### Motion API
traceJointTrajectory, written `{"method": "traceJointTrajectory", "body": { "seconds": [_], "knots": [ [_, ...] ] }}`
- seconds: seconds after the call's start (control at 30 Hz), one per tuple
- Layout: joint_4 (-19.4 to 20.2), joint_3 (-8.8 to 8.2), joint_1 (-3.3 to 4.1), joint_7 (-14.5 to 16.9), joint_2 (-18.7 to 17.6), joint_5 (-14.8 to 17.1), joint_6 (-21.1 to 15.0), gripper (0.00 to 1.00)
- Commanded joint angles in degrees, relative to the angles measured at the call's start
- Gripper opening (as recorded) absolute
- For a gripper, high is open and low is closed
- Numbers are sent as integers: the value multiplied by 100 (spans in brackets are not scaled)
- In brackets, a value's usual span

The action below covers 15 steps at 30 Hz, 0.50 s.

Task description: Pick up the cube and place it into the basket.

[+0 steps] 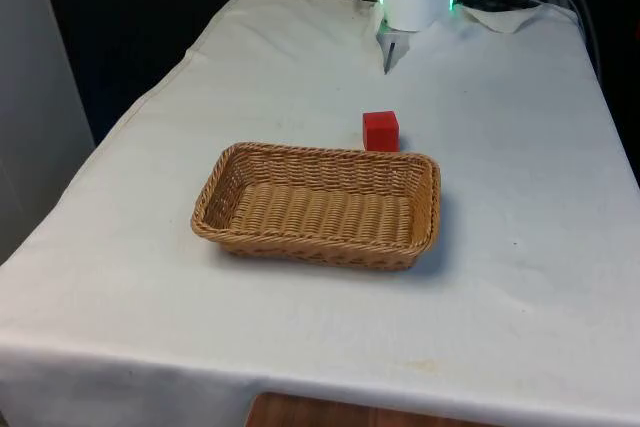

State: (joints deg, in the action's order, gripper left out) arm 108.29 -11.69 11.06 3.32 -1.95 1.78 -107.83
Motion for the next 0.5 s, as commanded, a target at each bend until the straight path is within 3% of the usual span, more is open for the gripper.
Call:
{"method": "traceJointTrajectory", "body": {
  "seconds": [0.0, 0.47],
  "knots": [
    [11, 0, 0, 40, 6, 0, 0, 100],
    [97, 6, 6, 493, 92, -17, -92, 100]
  ]
}}
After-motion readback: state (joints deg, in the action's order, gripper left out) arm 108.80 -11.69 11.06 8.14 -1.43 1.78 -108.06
